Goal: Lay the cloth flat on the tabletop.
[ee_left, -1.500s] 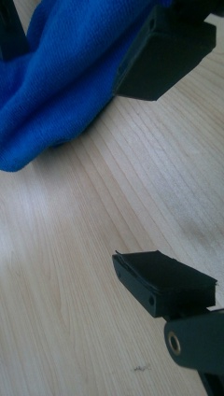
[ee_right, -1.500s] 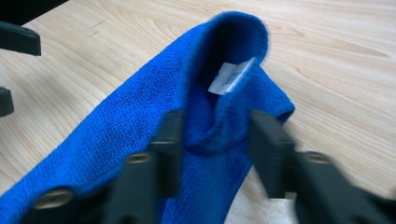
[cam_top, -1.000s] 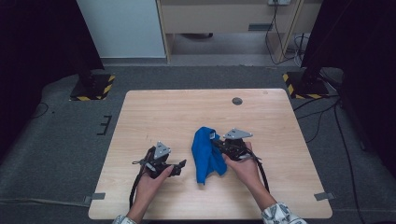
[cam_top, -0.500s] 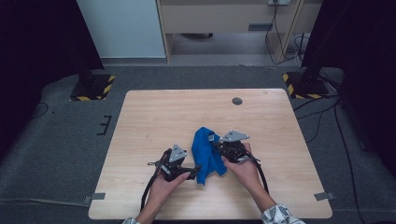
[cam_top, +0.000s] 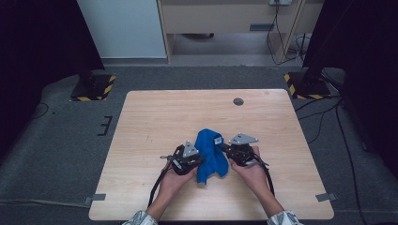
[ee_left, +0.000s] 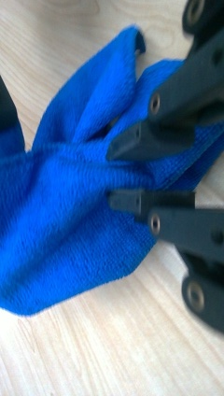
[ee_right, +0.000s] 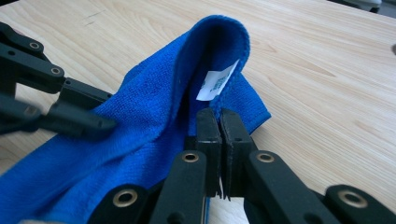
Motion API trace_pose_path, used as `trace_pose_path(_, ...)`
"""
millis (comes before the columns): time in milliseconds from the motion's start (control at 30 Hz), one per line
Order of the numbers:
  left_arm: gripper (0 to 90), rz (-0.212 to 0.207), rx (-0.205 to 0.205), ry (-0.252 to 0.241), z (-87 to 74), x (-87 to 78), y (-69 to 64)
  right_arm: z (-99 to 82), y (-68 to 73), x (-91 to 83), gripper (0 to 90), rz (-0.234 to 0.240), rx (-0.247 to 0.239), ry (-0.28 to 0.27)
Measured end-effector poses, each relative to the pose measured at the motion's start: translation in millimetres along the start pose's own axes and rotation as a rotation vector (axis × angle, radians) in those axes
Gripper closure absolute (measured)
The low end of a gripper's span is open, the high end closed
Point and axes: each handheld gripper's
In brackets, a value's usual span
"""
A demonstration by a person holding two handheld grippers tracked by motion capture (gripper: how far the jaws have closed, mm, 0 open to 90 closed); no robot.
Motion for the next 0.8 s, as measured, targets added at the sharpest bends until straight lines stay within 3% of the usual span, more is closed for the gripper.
trace_pose_path(100, 85.4, 0.002, -0.003, -0.020, 1.6, -2.2, 5.5, -1.5, -3.2, -4.4, 88.0, -0.011, 0.007, 0.003)
trace_pose_path(367, 86.5, 0.015, -0.048, -0.050, 10.6, -5.5, 30.4, -5.5, -12.3, -14.7, 88.0, -0.028, 0.010, 0.032)
trace_pose_path(633, 86.5, 0.028, -0.089, -0.030, 10.1, 4.6, 49.2, -15.4, -23.2, -33.9, 88.0, -0.034, 0.002, 0.075)
trace_pose_path(800, 86.3, 0.025, -0.080, -0.018, 12.5, 11.3, 50.9, -21.9, -29.1, -43.1, 87.9, -0.041, 0.019, 0.086)
Point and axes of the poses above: each handheld gripper's, and its own axes: x roughly forward along the jaws, z roughly out of its top, y roughly to its left, and after that the axes turned 1 degree about x, right-handed
